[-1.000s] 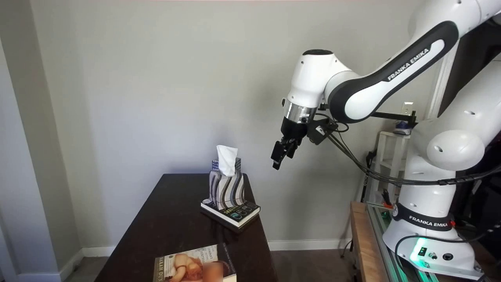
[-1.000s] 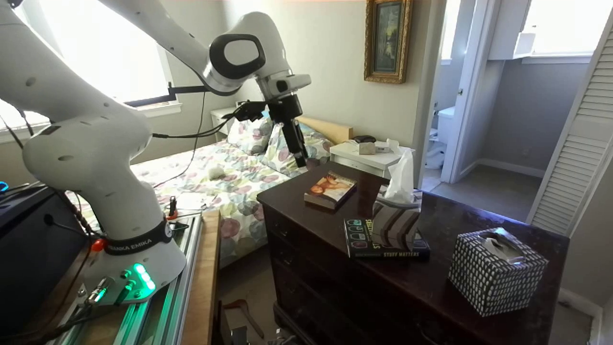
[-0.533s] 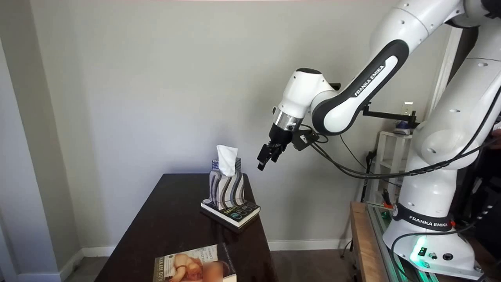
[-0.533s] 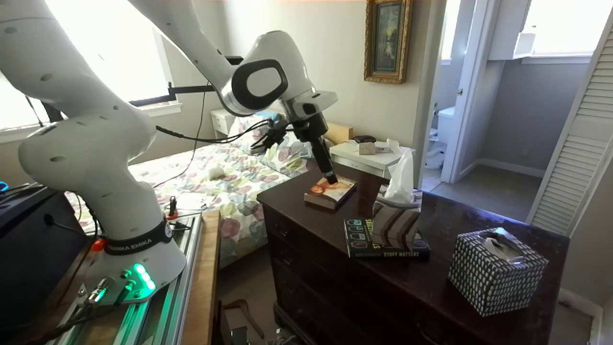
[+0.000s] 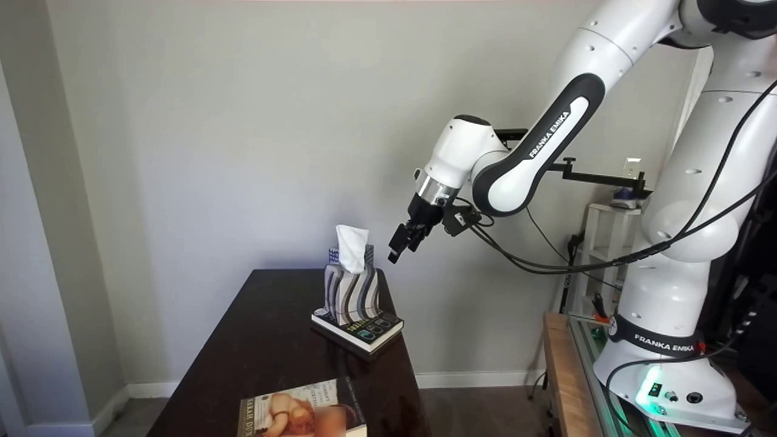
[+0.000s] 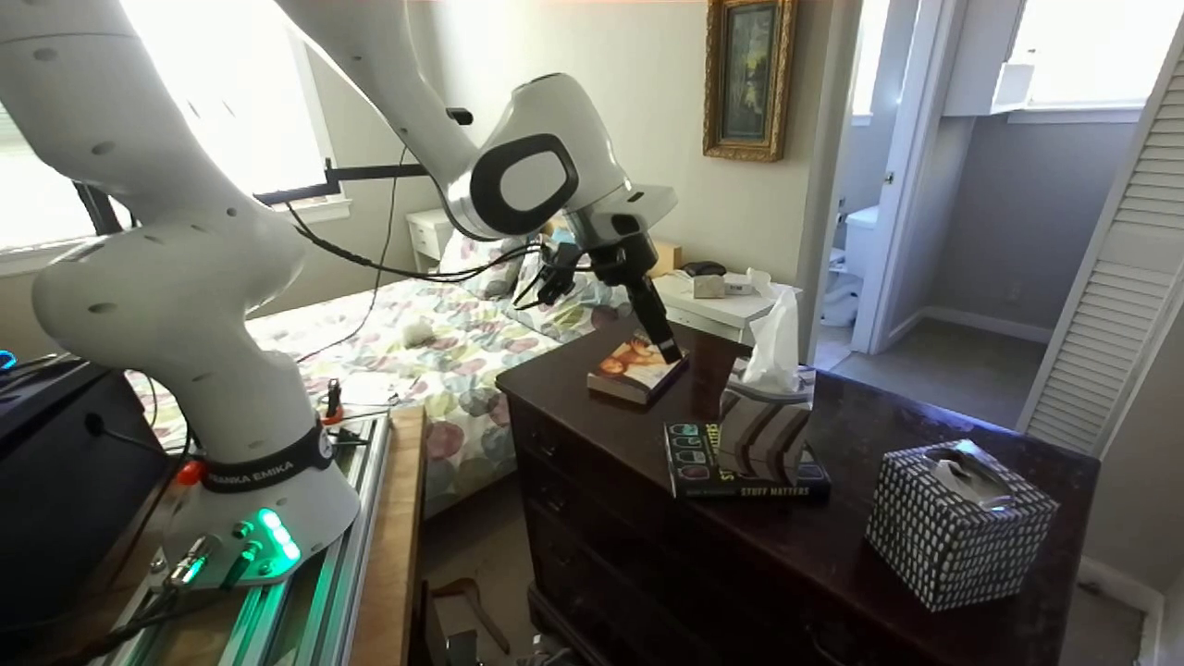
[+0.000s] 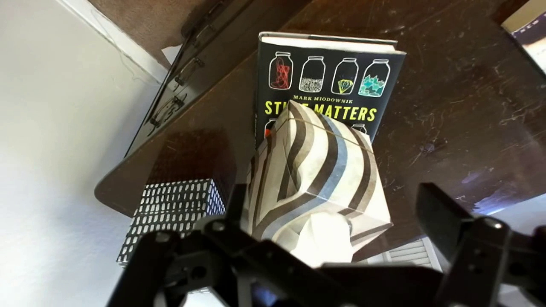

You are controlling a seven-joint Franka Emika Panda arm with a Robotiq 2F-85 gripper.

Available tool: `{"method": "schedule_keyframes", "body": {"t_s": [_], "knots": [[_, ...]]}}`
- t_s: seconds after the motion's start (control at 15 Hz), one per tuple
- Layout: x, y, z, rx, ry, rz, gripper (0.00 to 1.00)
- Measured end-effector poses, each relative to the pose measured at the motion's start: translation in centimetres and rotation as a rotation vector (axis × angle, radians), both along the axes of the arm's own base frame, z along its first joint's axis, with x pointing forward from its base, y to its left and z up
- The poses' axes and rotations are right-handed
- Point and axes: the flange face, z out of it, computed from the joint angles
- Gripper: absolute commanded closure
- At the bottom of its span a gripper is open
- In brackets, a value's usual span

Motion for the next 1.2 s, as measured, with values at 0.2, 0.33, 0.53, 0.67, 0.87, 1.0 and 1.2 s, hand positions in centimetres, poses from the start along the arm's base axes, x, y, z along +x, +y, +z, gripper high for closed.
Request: {"method": "schedule_keyframes", "body": {"t_s": [0.2, 0.33, 0.53, 0.67, 0.87, 1.0, 1.2], "knots": [[0.0, 0.0, 0.2, -0.033, -0.007, 0.040, 0.00], [0.1, -0.4, 0.6, -0.073, -0.036, 0.101, 0.00], [0.9, -1.3, 1.1, -0.130, -0.074, 0.206, 0.00], [1.8, -1.6, 0.9, -0.162, -0.075, 0.286, 0.00], [3.4, -1.5, -0.8, -0.193, -0.039, 0.407, 0.00], [4.5, -1.3, -2.2, -0.203, -0.008, 0.478, 0.00], [6.1, -1.4, -3.5, -0.217, 0.011, 0.553, 0.00]]}}
